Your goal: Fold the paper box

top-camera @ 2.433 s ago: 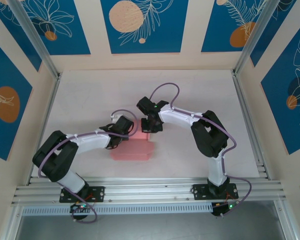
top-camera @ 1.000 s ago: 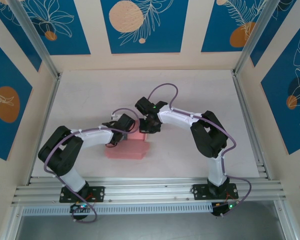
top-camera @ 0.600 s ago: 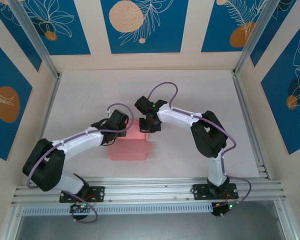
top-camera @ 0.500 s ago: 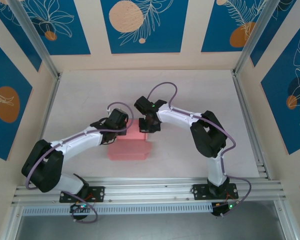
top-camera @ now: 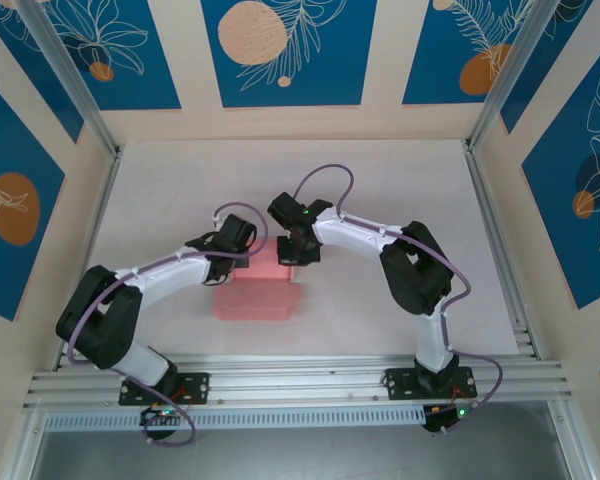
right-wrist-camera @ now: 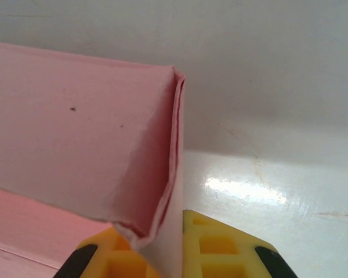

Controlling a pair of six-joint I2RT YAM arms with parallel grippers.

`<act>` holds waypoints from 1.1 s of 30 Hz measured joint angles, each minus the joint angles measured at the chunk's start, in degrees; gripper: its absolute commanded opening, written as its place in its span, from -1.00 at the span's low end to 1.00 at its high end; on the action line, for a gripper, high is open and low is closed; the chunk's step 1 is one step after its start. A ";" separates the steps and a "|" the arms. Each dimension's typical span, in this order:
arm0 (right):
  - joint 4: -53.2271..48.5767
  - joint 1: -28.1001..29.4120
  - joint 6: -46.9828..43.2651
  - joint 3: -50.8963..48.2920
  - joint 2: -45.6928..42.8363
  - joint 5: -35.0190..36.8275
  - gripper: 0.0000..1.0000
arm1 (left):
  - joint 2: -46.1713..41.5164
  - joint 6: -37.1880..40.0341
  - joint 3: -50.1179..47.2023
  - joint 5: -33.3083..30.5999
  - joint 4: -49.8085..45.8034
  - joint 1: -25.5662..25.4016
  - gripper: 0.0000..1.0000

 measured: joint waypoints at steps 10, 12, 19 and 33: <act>-0.02 0.07 -0.02 0.26 0.00 -0.02 -1.00 | 2.25 0.52 0.22 -0.31 2.40 0.31 -0.40; 0.00 0.07 -0.02 0.26 0.00 -0.02 -1.00 | 2.25 0.52 0.20 -0.28 2.60 0.31 -0.40; 0.00 0.07 -0.02 0.26 0.00 -0.02 -1.00 | 2.89 0.52 0.20 -0.33 3.96 0.52 -0.41; 0.11 0.26 -0.02 0.26 0.00 -0.02 -1.00 | 4.50 -1.05 -0.55 2.16 6.47 1.62 -0.77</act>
